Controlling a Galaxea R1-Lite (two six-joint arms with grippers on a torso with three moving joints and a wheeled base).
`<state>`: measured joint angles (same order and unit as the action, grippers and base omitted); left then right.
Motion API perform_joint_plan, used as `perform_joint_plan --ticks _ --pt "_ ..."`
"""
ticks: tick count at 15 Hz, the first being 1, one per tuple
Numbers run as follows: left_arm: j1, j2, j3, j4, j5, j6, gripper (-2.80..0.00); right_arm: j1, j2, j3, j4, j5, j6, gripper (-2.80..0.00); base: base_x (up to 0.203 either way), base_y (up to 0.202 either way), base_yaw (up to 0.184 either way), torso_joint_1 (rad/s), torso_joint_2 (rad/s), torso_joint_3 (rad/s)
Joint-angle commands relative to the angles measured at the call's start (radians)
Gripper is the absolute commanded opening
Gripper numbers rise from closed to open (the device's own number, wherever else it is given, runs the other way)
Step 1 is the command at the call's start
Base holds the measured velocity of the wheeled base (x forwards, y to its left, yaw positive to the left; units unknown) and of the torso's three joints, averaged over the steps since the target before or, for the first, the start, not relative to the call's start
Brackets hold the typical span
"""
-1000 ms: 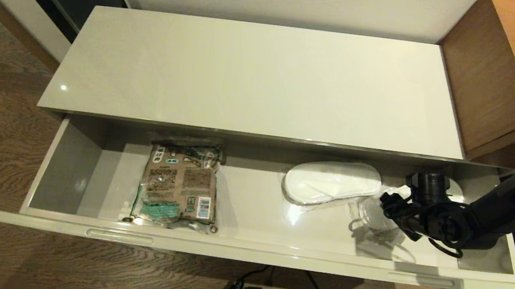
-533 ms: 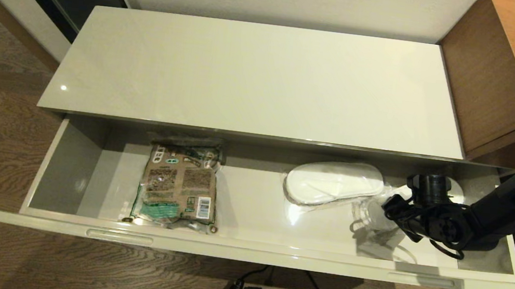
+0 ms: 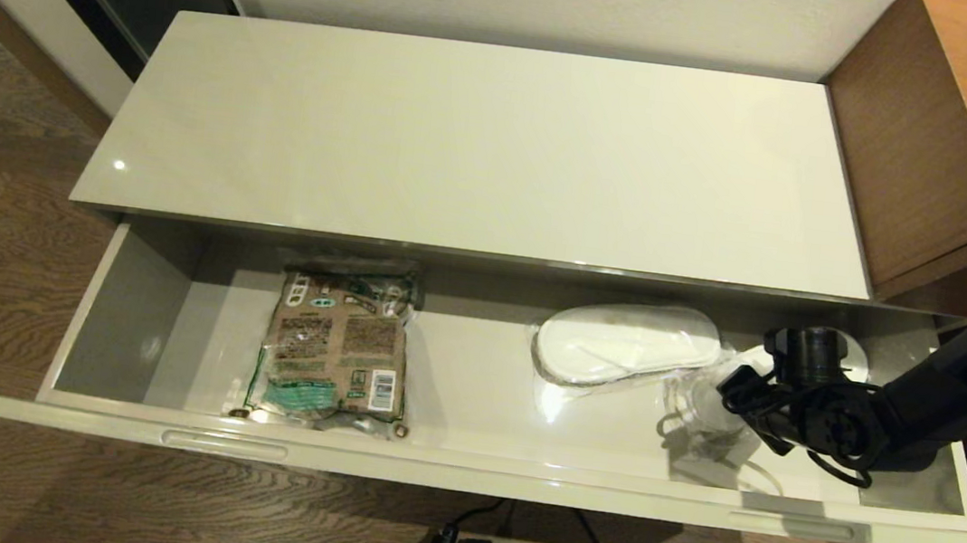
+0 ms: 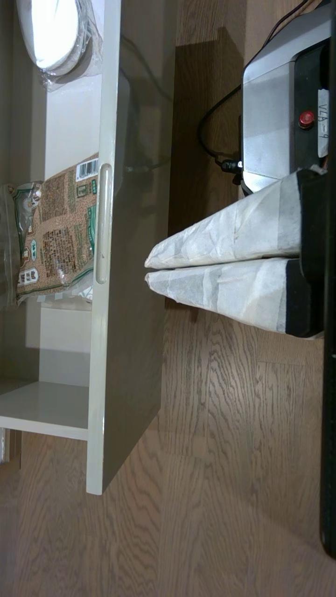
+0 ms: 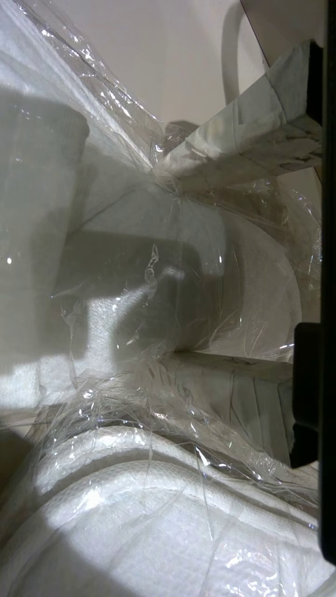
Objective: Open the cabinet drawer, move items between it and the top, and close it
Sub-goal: Take out the disposable slippers from the drawer
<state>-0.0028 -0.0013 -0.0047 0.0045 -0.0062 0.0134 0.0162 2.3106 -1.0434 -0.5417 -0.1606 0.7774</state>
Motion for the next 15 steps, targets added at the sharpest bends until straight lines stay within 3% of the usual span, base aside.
perform_joint_plan --ticks 1,15 --pt "0.0 0.0 0.0 0.0 0.0 0.0 -2.8 0.001 0.004 0.0 -0.003 0.0 0.005 -2.8 0.0 0.0 0.0 0.0 0.0 0.0" --pt "0.0 0.0 0.0 0.0 0.0 0.0 -2.8 0.021 -0.089 0.044 0.014 0.007 -0.001 -2.8 0.0 0.0 0.0 0.0 0.0 0.0"
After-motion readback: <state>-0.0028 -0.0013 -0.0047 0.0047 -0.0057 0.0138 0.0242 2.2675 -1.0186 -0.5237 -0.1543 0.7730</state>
